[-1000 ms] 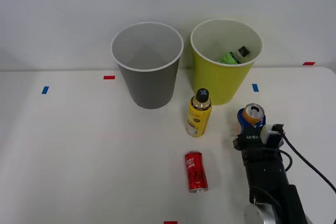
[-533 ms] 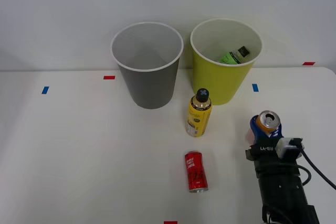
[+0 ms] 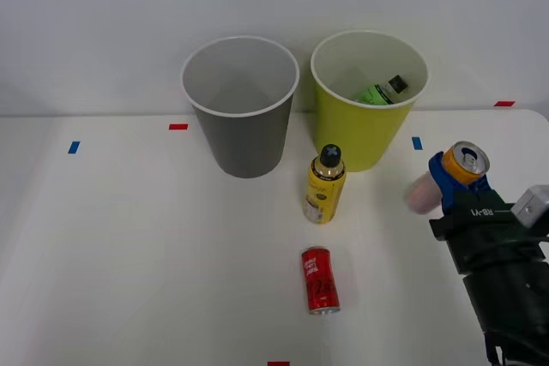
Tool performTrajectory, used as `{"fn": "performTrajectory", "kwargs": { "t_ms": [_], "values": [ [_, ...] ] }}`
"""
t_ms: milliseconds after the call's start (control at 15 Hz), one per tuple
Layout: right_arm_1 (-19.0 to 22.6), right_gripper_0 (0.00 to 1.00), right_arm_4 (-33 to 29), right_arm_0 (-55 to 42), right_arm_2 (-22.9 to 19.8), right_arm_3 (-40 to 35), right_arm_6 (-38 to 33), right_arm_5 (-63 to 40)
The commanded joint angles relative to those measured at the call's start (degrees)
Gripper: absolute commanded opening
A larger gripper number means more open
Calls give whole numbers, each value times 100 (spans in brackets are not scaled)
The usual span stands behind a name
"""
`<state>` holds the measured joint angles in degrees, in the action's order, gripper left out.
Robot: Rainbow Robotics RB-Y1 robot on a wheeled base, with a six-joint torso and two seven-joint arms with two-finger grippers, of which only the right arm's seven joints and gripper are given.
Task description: Put cans in the gray bin, plastic bottles in the light green bin
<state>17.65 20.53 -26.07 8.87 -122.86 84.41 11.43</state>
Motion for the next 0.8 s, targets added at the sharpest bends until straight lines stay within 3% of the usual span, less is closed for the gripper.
{"fn": "performTrajectory", "kwargs": {
  "t_ms": [67, 333, 667, 800],
  "values": [
    [160, 0, 83, 251, -61, -318, -759, -18],
    [72, 0, 65, 1034, 89, -467, -1252, -193],
    [-411, 0, 30, 2282, 370, -616, -1199, -1696],
    [-781, 0, 12, 2844, 405, -616, -1155, -2470]
  ]
}}
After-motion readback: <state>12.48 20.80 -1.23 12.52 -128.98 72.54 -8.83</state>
